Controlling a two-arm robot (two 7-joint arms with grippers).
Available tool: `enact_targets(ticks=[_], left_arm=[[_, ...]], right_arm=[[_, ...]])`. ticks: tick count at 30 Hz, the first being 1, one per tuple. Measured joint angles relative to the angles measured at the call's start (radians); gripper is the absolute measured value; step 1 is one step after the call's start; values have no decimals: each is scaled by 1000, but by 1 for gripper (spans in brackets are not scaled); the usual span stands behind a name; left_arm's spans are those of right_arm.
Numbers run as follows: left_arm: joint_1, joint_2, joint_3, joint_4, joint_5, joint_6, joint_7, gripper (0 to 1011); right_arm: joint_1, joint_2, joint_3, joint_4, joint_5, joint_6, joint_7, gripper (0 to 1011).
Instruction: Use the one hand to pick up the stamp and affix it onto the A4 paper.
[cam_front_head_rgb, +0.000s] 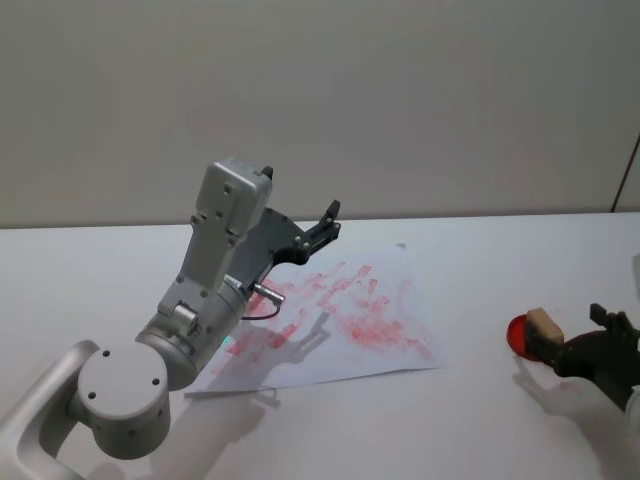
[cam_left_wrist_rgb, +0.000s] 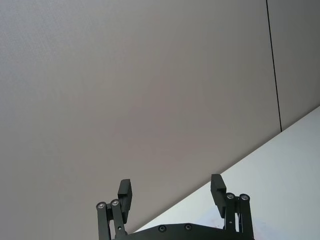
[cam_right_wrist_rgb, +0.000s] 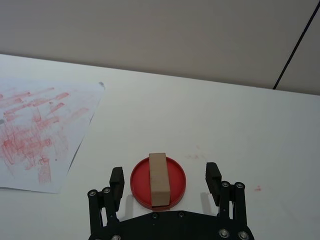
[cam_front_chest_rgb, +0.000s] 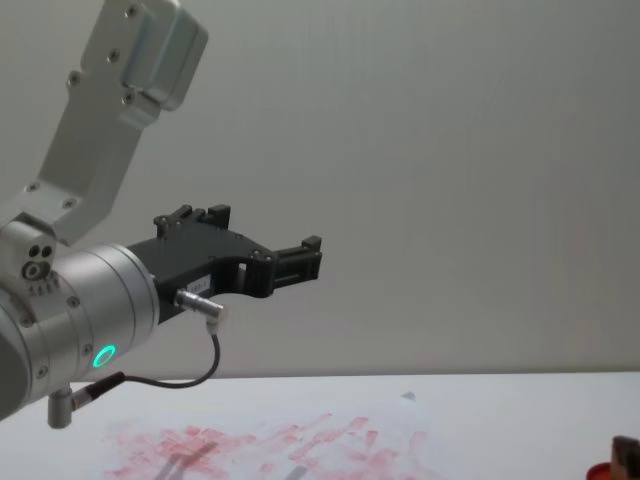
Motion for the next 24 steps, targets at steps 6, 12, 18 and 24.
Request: enact_targets(ticks=[6, 12, 18, 24], left_arm=[[0, 0, 0, 0, 0, 0, 0, 1001], [0, 0, 0, 0, 0, 0, 0, 1001], [0, 0, 0, 0, 0, 0, 0, 1001], [0, 0, 0, 0, 0, 0, 0, 1001]], right_arm=[[30, -16, -7, 37, -24, 24, 21, 1001], [57, -31, -14, 70, -44, 40, 42, 1001], [78, -41, -19, 94, -59, 51, 57, 911], [91, -48, -23, 109, -69, 57, 66, 743]])
